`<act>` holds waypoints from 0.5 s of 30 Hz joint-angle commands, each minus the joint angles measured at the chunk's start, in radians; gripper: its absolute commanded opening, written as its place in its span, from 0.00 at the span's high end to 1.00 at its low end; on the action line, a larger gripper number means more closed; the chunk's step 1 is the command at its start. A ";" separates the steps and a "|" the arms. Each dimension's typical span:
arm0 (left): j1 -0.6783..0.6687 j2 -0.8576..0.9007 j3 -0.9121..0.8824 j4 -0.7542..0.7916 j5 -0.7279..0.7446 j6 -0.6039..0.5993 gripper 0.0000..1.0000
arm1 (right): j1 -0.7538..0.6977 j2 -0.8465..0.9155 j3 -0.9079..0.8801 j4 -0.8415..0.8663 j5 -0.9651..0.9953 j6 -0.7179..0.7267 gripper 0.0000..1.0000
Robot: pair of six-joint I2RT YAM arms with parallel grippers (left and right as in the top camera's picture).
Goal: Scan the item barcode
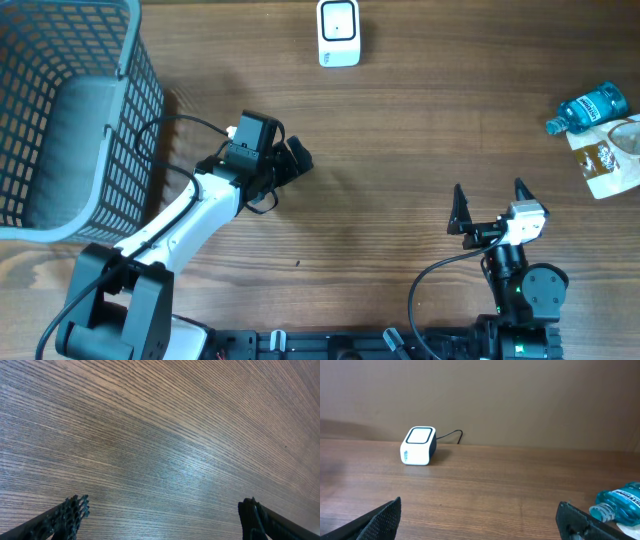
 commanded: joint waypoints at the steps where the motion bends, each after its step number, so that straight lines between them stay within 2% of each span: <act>1: 0.005 -0.014 -0.003 0.002 -0.010 0.020 0.00 | 0.004 -0.012 -0.001 0.006 0.006 -0.010 0.00; 13: 0.011 -0.014 -0.005 -0.032 -0.018 0.020 0.00 | 0.004 -0.012 -0.001 0.006 0.006 -0.010 0.00; 15: 0.007 -0.015 -0.015 -0.041 -0.024 0.074 0.00 | 0.004 -0.012 -0.001 0.006 0.006 -0.010 0.00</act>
